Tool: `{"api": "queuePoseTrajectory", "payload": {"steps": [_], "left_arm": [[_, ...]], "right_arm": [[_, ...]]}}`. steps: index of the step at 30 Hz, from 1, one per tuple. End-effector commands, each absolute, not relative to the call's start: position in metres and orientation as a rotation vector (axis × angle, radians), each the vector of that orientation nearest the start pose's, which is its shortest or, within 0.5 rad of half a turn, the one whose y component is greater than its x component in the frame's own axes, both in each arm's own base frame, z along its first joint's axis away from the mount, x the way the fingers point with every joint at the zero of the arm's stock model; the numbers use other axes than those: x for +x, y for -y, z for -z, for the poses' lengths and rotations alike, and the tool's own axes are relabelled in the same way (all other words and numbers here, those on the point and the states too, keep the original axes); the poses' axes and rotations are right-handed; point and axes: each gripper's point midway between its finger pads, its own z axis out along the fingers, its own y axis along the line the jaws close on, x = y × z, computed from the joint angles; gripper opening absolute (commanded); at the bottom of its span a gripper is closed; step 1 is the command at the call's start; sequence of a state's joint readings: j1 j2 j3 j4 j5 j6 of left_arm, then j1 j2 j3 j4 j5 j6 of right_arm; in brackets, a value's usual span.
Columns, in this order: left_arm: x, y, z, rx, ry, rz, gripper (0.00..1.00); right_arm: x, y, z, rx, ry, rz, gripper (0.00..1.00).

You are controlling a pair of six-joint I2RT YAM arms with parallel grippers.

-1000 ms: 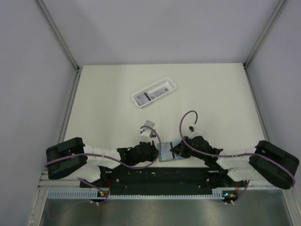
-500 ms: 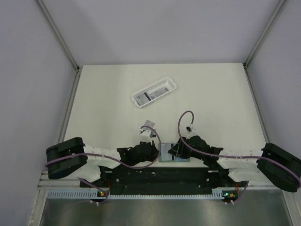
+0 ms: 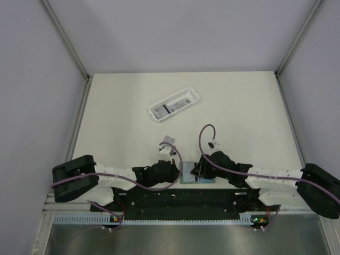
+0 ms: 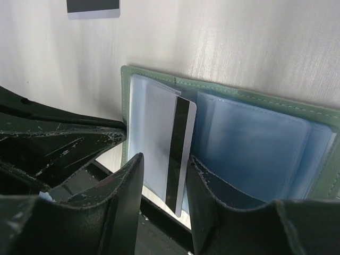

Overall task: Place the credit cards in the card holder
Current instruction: Insert the credit card into the card holder.

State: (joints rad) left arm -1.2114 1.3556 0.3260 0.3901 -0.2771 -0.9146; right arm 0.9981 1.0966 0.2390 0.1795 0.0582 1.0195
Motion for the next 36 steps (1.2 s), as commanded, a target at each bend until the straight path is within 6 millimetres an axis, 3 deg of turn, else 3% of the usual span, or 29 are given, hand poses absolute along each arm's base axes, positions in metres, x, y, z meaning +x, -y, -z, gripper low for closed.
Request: {"api": "queuePoseTrajectory", "payload": {"steps": [1,13,36], "left_arm": [[0.121,0.286,-0.001,0.232,-2.394,0.788,0.0],[0.12,0.287,0.0,0.23,-2.398,0.791,0.0],[0.12,0.288,0.001,0.238,-2.399,0.789,0.0]], "right_arm": [[0.133,-0.245,-0.027,0.015,-2.477,-0.849,0.38],[0.136,-0.238,-0.031,0.01,-2.486,-0.784,0.4],[0.132,-0.284,-0.051,-0.09,-2.424,-1.011,0.39]]}}
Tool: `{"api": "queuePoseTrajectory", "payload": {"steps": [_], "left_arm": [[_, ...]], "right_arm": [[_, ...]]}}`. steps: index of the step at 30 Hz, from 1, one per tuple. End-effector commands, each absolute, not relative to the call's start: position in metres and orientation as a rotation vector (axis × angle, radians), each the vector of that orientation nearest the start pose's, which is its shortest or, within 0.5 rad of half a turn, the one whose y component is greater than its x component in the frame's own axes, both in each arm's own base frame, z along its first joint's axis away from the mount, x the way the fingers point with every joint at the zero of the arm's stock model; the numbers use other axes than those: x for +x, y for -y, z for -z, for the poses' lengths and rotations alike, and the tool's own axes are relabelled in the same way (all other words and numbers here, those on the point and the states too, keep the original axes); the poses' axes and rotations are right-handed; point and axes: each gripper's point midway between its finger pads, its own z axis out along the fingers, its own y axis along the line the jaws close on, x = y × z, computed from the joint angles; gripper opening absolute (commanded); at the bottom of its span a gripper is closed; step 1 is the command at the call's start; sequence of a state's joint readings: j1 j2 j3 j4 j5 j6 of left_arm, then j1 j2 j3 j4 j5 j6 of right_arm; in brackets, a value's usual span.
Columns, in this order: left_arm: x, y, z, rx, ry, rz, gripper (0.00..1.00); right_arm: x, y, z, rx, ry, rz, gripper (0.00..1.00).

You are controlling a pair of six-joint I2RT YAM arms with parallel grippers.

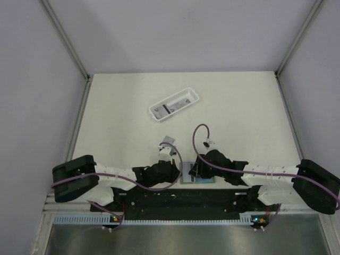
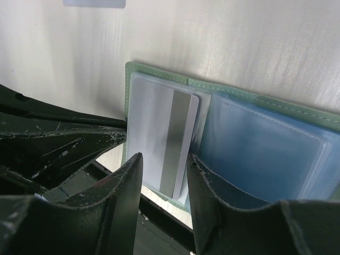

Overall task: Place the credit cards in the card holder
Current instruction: Insert the credit card into the card holder, then pick up the credit card from the center of the board.

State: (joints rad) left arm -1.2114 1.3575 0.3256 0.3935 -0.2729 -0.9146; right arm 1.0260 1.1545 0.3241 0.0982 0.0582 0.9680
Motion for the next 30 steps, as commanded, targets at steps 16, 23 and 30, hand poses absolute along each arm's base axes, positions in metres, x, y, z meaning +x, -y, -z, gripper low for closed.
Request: {"api": "queuePoseTrajectory", "payload": {"steps": [16,23,30], "left_arm": [[0.13,0.293,-0.037,0.234,-2.317,0.821,0.0],[0.16,0.269,-0.092,0.105,-2.19,0.846,0.15],[0.193,0.216,-0.093,-0.106,-2.136,0.8,0.15]], "right_arm": [[0.176,-0.237,-0.103,-0.115,-2.274,-0.655,0.51],[0.204,-0.252,-0.119,-0.158,-2.271,-0.683,0.51],[0.238,-0.294,-0.115,-0.303,-2.288,-0.69,0.48]]}}
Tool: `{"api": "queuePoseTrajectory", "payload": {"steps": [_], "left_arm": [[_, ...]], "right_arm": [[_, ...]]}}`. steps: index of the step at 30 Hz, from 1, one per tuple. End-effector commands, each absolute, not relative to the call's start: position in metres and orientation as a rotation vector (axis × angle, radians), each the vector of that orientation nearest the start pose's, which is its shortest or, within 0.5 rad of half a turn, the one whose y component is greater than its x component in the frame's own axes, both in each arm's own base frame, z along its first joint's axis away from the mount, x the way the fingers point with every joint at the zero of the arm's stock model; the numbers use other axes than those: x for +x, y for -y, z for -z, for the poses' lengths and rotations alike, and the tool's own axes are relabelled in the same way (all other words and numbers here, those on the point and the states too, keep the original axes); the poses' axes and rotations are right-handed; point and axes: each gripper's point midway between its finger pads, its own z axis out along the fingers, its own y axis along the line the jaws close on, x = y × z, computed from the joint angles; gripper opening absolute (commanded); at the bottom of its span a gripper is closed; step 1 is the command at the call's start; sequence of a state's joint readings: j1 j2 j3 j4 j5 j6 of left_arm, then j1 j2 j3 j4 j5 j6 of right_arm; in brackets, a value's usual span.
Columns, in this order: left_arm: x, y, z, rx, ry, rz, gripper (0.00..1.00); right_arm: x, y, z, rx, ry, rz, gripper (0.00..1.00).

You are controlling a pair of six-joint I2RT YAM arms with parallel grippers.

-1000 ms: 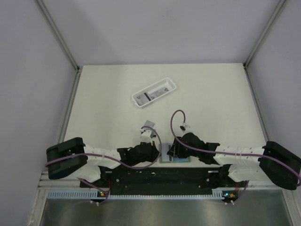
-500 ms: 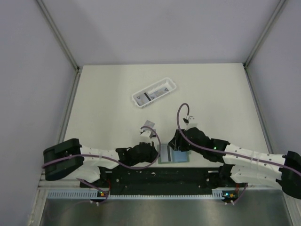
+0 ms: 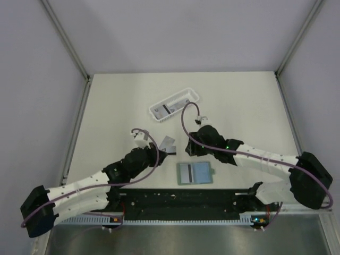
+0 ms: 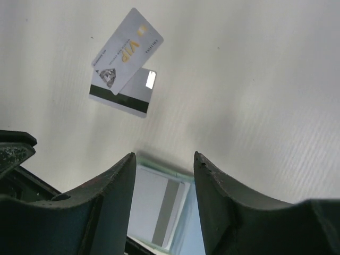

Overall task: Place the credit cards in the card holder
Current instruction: Pick up the credit card from the center of the board.

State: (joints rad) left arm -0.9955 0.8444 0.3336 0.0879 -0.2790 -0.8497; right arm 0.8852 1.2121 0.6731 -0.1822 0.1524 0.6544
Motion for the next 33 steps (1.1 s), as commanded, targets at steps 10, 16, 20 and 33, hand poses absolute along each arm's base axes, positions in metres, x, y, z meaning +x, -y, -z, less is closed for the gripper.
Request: {"api": "queuePoseTrajectory", "payload": {"steps": [10,16,20,33], "left_arm": [[0.22,0.187,-0.053,-0.259,-2.233,0.652,0.0],[0.228,0.185,-0.044,-0.274,-2.248,0.625,0.0],[0.23,0.185,-0.038,-0.269,-2.261,0.615,0.0],[0.232,0.172,-0.019,-0.315,-2.282,0.557,0.0]], "right_arm": [[0.284,-0.341,-0.072,-0.375,-2.355,-0.675,0.3],[0.296,-0.349,-0.048,-0.394,-2.411,-0.685,0.18],[0.3,-0.355,-0.041,-0.422,-2.419,-0.677,0.13],[0.267,-0.357,-0.02,-0.468,-2.488,-0.82,0.08]]}}
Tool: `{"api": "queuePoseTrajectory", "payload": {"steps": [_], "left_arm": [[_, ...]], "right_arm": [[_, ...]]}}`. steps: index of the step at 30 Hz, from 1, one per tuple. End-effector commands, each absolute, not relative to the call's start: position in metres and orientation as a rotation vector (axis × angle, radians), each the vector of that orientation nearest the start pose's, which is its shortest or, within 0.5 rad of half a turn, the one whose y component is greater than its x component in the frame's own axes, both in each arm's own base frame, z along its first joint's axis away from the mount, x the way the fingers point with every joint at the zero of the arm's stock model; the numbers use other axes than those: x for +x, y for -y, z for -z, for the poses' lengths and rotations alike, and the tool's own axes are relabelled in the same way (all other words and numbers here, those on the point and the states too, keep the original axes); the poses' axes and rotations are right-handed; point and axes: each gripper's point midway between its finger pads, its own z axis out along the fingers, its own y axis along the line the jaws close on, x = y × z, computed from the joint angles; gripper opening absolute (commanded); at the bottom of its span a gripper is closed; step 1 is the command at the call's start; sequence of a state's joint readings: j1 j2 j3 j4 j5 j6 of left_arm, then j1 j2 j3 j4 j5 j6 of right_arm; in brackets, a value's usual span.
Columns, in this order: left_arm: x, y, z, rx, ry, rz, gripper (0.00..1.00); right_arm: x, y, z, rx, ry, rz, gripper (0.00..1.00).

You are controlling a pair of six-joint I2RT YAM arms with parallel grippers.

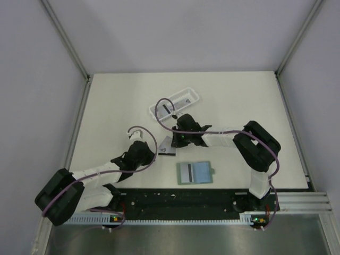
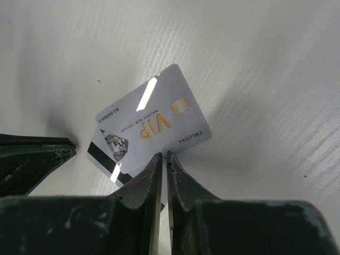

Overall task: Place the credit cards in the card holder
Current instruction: Pick up the credit card from the center of the board.

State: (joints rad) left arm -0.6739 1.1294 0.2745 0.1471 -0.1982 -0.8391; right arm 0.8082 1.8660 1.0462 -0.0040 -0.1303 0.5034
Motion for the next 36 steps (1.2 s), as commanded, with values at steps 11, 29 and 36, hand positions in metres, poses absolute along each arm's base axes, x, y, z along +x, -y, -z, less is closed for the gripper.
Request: {"api": "queuePoseTrajectory", "payload": {"steps": [11,29,36], "left_arm": [[0.242,0.175,-0.01,-0.309,-2.29,0.551,0.0],[0.208,0.171,-0.003,-0.302,-2.362,0.63,0.0],[0.193,0.173,-0.001,-0.313,-2.374,0.708,0.0]], "right_arm": [[0.242,-0.359,-0.011,-0.51,-2.507,-0.857,0.07],[0.192,-0.365,-0.008,-0.55,-2.539,-0.895,0.07],[0.173,-0.366,-0.009,-0.546,-2.539,-0.929,0.07]]}}
